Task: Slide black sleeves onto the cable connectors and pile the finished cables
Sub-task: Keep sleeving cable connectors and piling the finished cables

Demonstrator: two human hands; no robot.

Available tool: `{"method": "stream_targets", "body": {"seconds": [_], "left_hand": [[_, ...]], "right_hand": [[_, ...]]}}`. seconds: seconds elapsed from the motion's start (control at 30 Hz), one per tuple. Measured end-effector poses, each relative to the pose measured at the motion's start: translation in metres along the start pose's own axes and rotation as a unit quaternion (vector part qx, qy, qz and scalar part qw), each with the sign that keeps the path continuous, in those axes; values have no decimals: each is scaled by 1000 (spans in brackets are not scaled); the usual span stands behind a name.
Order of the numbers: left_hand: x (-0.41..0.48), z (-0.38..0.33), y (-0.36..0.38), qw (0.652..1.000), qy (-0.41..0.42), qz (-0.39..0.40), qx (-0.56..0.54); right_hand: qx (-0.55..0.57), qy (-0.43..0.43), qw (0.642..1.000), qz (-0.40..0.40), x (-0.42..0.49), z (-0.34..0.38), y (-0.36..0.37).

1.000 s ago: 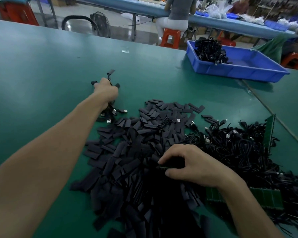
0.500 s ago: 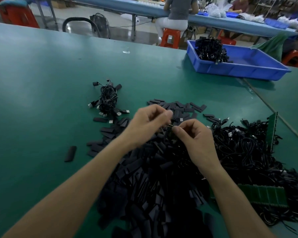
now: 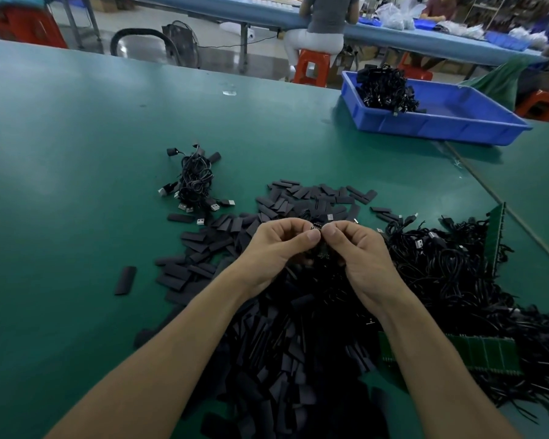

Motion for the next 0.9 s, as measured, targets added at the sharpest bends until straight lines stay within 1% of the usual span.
{"method": "stream_targets", "body": {"seconds": [0.1, 0.17, 0.2, 0.27, 0.33, 0.4, 0.47, 0.53, 0.57, 0.6, 0.67, 0.7, 0.73, 0.77, 0.8, 0.83, 0.87, 0.9], "left_hand": [[3, 3, 2, 998, -21, 33, -43], [6, 0, 3, 998, -11, 23, -59], [6, -4, 1, 998, 4, 7, -59], [5, -14, -5, 997, 55, -34, -52], [0, -30, -14, 989, 124, -62, -56], [-7, -49, -23, 974, 195, -80, -85], [-15, -66, -34, 954, 247, -100, -138], [-24, -79, -47, 939, 279, -136, -149], [-28, -84, -53, 937, 286, -160, -125], [-31, -87, -57, 935, 289, -187, -88], [-38, -91, -63, 927, 295, -232, 1], [-41, -92, -64, 920, 299, -247, 56], [-44, -94, -63, 911, 302, -252, 122], [-47, -95, -60, 900, 300, -247, 197], [-47, -93, -56, 889, 288, -232, 271], [-47, -89, -52, 879, 266, -210, 335], [-47, -84, -49, 872, 238, -187, 384], [-47, -76, -48, 870, 208, -166, 415]], "right_hand": [[38, 10, 999, 19, 1, 1, 0], [52, 0, 999, -7, 0, 6, -2], [52, -7, 998, -42, -1, 9, -6], [55, -15, 988, -145, -5, 15, -19], [90, -29, 967, -238, -9, 20, -33], [127, -48, 941, -311, -12, 24, -43], [170, -74, 913, -362, -15, 27, -49], [181, -109, 898, -385, -17, 32, -51], [141, -121, 903, -387, -18, 35, -50], [64, -127, 912, -384, -19, 38, -48], [-117, -151, 920, -342, -21, 46, -38], [-191, -161, 922, -295, -21, 49, -30], [-253, -159, 926, -229, -20, 50, -21], [-304, -138, 931, -146, -18, 50, -12], [-349, -95, 931, -53, -15, 47, -2], [-386, -38, 921, 33, -13, 42, 7], [-420, 14, 902, 96, -12, 35, 15], [-448, 49, 883, 129, -11, 29, 22]]}}
Point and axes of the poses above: each hand's wrist, its own x-axis towards the middle knuckle, its own y-axis out of the palm, z = x × y, the point moved 4 cm from there along x, towards the middle knuckle, and after that the axes turned 12 degrees about z, right-handed, at the moved point
